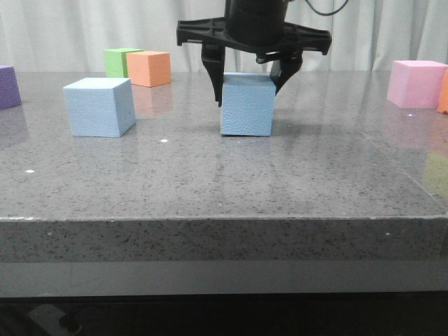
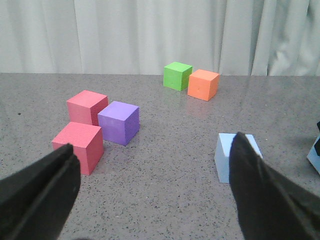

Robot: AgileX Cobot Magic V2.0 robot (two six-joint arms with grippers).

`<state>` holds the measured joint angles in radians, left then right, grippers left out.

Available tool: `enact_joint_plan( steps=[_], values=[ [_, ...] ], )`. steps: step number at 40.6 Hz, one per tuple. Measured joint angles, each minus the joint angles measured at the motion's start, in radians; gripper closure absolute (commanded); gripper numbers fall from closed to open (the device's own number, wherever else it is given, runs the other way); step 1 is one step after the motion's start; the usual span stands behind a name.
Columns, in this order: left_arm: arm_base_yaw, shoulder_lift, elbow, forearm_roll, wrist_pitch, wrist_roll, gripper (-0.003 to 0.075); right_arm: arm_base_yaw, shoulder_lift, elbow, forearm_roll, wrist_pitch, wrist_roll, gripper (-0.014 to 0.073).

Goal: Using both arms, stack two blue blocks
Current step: 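Slide the held light-blue cube toward the table centre with the right gripper, then open the right gripper and lift it away from the cube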

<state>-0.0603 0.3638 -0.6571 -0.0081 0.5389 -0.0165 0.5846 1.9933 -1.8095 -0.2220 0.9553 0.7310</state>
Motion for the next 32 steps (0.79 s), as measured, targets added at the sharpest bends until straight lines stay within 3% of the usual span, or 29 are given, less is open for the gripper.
enact_joint_plan(
  steps=[4,12,25,32],
  values=[
    [0.0,0.0,0.0,0.0,0.0,0.0,0.0123,0.0,0.0,-0.002,0.0,0.0,0.0,0.0156],
    [0.0,0.0,0.0,0.0,0.0,0.0,0.0123,0.0,0.0,-0.002,-0.002,-0.004,0.0,-0.0015],
    [0.0,0.0,0.0,0.0,0.0,0.0,0.0123,0.0,-0.019,-0.013,-0.002,0.023,-0.004,-0.0008],
    [0.0,0.0,0.0,0.0,0.0,0.0,0.0123,0.0,-0.123,-0.014,0.013,0.106,-0.167,-0.0008]
  ],
)
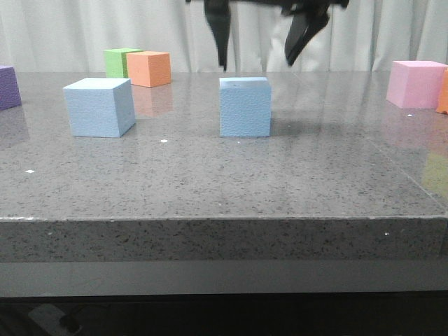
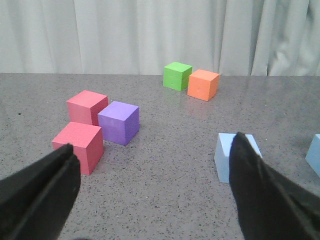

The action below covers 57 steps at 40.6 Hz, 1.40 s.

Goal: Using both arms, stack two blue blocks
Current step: 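Open the right gripper and lift it away from the cube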

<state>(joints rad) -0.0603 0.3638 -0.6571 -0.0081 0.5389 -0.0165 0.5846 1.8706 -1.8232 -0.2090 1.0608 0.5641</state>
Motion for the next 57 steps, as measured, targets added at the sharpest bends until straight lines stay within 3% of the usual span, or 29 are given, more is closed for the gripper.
enact_joint_plan(
  steps=[11,20,40,57],
  values=[
    [0.0,0.0,0.0,0.0,0.0,0.0,0.0123,-0.048,-0.266,0.147,0.194,0.064,-0.458,-0.0008],
    [0.0,0.0,0.0,0.0,-0.002,0.0,0.0123,-0.146,-0.52,0.405,0.271,0.009,-0.646,-0.0008],
    [0.0,0.0,0.0,0.0,-0.002,0.0,0.0123,-0.174,-1.027,0.913,0.278,-0.231,-0.702,-0.0008],
    [0.0,0.0,0.0,0.0,-0.002,0.0,0.0123,-0.174,-1.256,1.013,0.278,-0.261,-0.702,-0.0008]
  ],
)
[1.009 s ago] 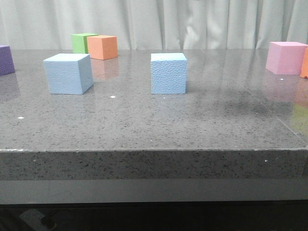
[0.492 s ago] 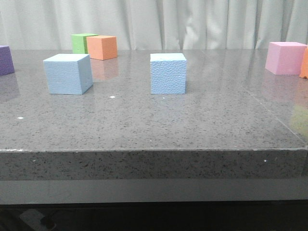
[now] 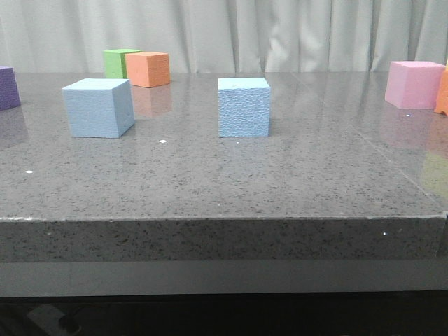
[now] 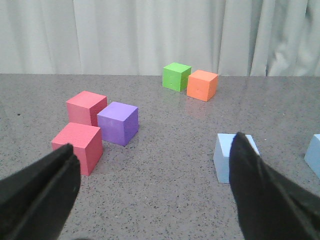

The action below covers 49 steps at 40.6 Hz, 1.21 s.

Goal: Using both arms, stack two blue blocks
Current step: 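Open the right gripper and lift it away from the cube, then lower the left gripper onto the other light-blue cube and close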

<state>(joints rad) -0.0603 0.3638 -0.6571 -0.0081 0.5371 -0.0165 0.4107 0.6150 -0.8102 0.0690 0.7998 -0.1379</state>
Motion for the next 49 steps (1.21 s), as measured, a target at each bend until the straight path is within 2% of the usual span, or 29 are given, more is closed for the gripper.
enact_joint_plan(
  steps=[13,24,34,49],
  values=[
    [-0.015,0.0,-0.01,0.0,0.005,0.0,0.0123,0.0,0.0,0.0,0.002,0.0,0.0,-0.0008],
    [-0.188,0.091,-0.134,-0.008,0.136,0.017,0.0123,0.0,0.0,0.0,0.002,0.0,0.0,-0.0008],
    [-0.285,0.307,-0.276,-0.01,0.195,0.023,0.0123,0.0,0.0,0.0,0.002,0.0,-0.001,-0.0008],
    [-0.293,0.744,-0.444,-0.01,0.167,0.024,0.0123,0.0,0.0,0.0,0.002,0.0,-0.001,-0.0008]
  ],
)
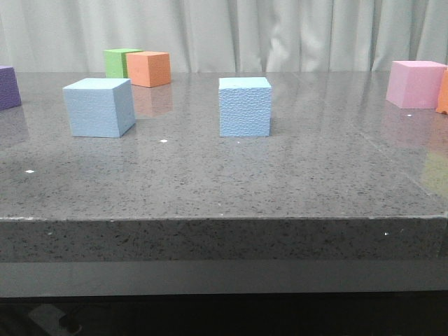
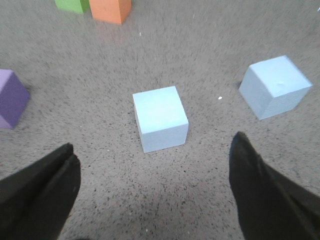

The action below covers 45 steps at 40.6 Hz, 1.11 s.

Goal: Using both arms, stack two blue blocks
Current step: 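Lower the left gripper onto the other light-blue cube and close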

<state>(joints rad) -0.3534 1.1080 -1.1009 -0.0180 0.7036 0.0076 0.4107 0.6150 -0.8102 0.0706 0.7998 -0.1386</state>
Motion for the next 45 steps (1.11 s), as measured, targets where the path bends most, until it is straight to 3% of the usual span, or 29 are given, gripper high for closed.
enact_joint_plan(
  steps=[11,26,45],
  values=[
    [0.0,0.301,-0.156,0.0,0.024,-0.008,0.0123,0.0,0.0,0.0,0.0,0.0,0.0,-0.0008],
    [-0.001,0.645,-0.435,0.033,0.165,-0.193,0.0123,0.0,0.0,0.0,0.0,0.0,0.0,-0.0008],
    [-0.004,0.771,-0.476,0.064,0.167,-0.254,0.0126,0.0,0.0,0.0,0.0,0.0,-0.002,-0.0008]
  ],
)
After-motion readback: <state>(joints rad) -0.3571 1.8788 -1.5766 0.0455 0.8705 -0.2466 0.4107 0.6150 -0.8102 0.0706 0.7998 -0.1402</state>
